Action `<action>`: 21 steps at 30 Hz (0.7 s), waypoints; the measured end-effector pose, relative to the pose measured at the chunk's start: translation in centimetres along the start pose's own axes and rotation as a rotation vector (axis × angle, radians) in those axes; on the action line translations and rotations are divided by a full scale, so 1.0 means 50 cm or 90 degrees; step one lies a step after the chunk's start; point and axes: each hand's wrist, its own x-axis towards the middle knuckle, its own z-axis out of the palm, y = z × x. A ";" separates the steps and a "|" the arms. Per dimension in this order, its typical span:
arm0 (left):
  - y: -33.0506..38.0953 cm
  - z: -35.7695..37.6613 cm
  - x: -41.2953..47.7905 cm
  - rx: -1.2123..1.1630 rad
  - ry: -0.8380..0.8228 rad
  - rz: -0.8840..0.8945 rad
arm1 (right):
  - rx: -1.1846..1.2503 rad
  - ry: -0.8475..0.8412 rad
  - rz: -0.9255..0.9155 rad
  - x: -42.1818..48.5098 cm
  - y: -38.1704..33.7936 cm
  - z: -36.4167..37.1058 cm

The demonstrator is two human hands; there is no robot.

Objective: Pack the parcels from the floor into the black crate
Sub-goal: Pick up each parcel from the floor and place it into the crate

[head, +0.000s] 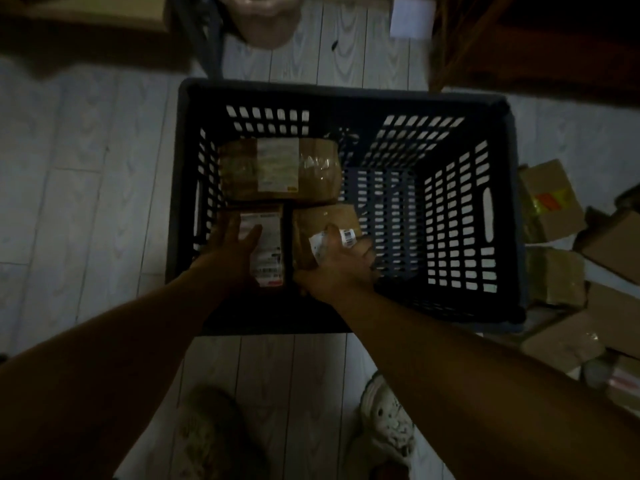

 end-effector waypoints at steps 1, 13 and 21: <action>-0.005 0.009 0.005 0.000 -0.005 -0.004 | 0.005 0.011 0.015 0.009 -0.008 0.009; -0.002 0.040 0.013 -0.074 -0.010 -0.049 | -0.040 -0.050 -0.020 0.052 -0.011 0.066; 0.010 -0.066 -0.041 -0.092 -0.015 -0.046 | -0.019 -0.184 -0.077 -0.005 0.006 -0.058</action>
